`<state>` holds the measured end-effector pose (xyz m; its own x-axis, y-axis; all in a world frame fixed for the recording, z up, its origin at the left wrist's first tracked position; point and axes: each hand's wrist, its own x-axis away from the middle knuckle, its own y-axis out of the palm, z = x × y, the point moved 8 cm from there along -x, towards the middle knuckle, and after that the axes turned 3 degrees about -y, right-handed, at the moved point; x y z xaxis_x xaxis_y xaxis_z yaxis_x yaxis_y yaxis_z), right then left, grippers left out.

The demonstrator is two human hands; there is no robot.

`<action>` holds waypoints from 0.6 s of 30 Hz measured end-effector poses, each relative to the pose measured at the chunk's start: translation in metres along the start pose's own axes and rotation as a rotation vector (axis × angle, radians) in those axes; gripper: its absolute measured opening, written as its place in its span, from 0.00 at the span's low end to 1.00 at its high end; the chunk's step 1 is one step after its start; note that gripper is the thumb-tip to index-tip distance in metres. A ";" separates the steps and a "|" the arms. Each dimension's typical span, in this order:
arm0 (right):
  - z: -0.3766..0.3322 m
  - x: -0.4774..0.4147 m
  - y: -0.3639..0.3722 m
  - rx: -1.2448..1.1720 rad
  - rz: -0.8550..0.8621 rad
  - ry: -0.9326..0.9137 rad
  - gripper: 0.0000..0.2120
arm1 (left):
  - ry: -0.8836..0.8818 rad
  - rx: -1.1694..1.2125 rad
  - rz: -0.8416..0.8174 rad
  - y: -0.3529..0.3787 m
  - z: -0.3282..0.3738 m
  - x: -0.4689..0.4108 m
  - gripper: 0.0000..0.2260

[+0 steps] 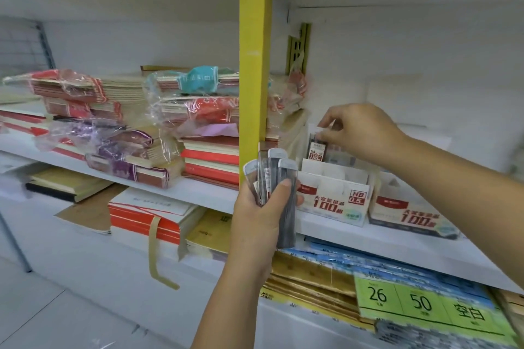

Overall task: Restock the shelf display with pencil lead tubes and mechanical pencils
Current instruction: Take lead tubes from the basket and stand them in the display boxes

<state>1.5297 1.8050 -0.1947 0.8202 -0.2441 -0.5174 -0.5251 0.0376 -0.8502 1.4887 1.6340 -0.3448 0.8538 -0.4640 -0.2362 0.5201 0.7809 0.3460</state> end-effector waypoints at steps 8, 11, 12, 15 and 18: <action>-0.011 0.030 -0.019 -0.110 0.199 -0.072 0.11 | -0.034 0.052 -0.067 0.008 0.004 0.008 0.11; -0.028 0.059 -0.015 -0.555 0.038 -0.045 0.08 | -0.027 0.061 -0.101 0.013 0.008 0.012 0.14; -0.036 0.069 -0.009 -0.650 -0.045 -0.045 0.09 | -0.022 0.057 -0.113 0.015 0.010 0.013 0.15; -0.045 0.089 0.003 -0.907 -0.137 0.019 0.13 | 0.003 0.031 -0.126 0.021 0.016 0.020 0.19; -0.034 0.096 -0.001 -1.013 -0.054 0.097 0.13 | -0.016 0.016 -0.152 0.028 0.015 0.028 0.21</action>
<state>1.6017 1.7483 -0.2399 0.8500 -0.3006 -0.4326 -0.4706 -0.8025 -0.3669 1.5279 1.6365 -0.3281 0.7654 -0.5828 -0.2729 0.6435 0.6944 0.3221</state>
